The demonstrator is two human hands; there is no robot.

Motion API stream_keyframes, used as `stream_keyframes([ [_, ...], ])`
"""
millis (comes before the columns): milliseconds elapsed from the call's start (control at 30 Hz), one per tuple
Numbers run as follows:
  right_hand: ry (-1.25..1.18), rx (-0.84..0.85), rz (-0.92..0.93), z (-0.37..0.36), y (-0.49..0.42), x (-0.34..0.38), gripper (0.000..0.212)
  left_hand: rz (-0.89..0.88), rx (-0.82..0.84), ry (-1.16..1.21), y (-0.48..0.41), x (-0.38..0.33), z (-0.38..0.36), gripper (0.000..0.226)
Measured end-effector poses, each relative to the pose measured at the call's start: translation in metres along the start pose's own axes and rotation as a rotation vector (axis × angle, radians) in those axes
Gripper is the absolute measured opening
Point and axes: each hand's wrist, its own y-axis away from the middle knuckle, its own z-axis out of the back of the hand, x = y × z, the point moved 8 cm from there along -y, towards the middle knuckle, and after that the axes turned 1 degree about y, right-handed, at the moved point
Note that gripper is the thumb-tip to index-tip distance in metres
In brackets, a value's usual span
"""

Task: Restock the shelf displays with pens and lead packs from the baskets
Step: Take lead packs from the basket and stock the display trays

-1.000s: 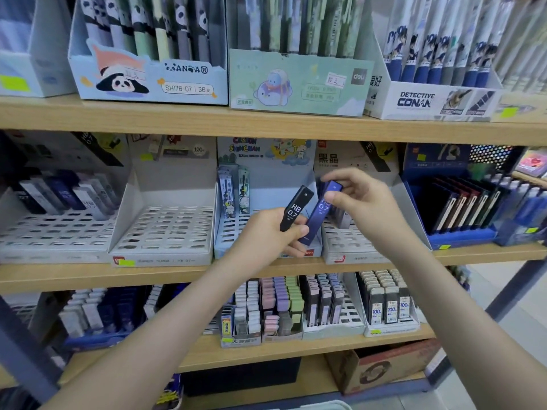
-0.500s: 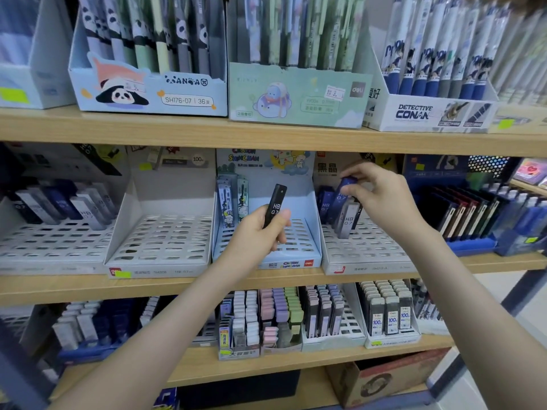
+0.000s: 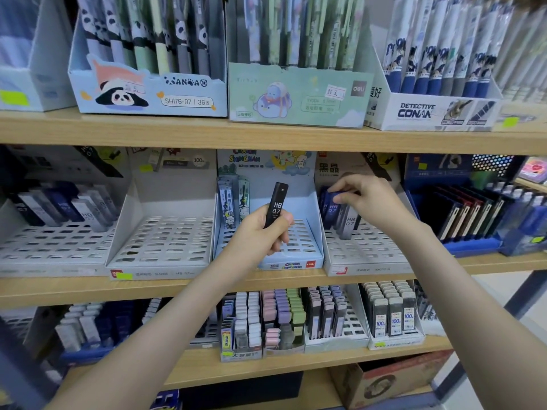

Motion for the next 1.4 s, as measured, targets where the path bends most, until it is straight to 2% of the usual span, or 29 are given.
stream_keyframes([
  [167, 0.315, -0.010, 0.076, -0.005, -0.002, 0.003, 0.029, -0.015, -0.001, -0.020, -0.001, 0.000, -0.003, 0.017],
  [400, 0.381, 0.129, 0.055, -0.021, 0.006, -0.008, 0.040, -0.020, 0.001, -0.034, -0.001, -0.001, -0.008, 0.023],
  [500, 0.433, 0.060, 0.083, -0.018, 0.010, -0.002, 0.043, 0.013, 0.042, -0.021, 0.000, 0.002, -0.015, 0.024],
  [567, 0.284, -0.107, 0.172, -0.006, 0.022, 0.017, 0.042, 0.042, 0.097, 0.000, 0.002, 0.002, -0.022, 0.024],
  [633, -0.035, -0.162, 0.220, 0.000, 0.037, 0.034, 0.037, 0.058, 0.158, -0.013, 0.003, 0.002, -0.030, 0.024],
  [700, -0.282, -0.029, 0.173, -0.010, 0.045, 0.043, 0.025, 0.044, 0.185, -0.131, 0.002, 0.002, -0.037, 0.022],
  [767, -0.381, 0.051, 0.116, -0.021, 0.050, 0.043, 0.014, -0.021, 0.176, -0.341, 0.000, -0.001, -0.043, 0.019],
  [967, -0.698, -0.122, -0.055, -0.011, 0.064, 0.015, 0.017, -0.205, 0.004, -0.697, -0.005, -0.011, -0.058, 0.020],
  [1067, -0.805, -0.338, -0.164, 0.017, 0.070, -0.019, 0.022, -0.372, 0.003, -0.945, -0.008, -0.008, -0.075, 0.051],
  [1133, -0.766, -0.494, -0.252, 0.035, 0.075, -0.048, 0.023, -0.546, 0.003, -1.088, -0.007, -0.008, -0.087, 0.054],
  [1200, -0.677, -0.571, -0.307, 0.044, 0.078, -0.068, 0.022, -0.636, 0.034, -1.216, -0.010, -0.001, -0.097, 0.055],
  [1267, -0.553, -0.587, -0.310, 0.044, 0.078, -0.078, 0.022, -0.613, 0.083, -1.304, -0.017, 0.010, -0.102, 0.060],
  [1400, -0.364, -0.543, -0.247, 0.034, 0.067, -0.076, 0.024, -0.543, 0.130, -1.338, -0.022, 0.022, -0.103, 0.066],
])
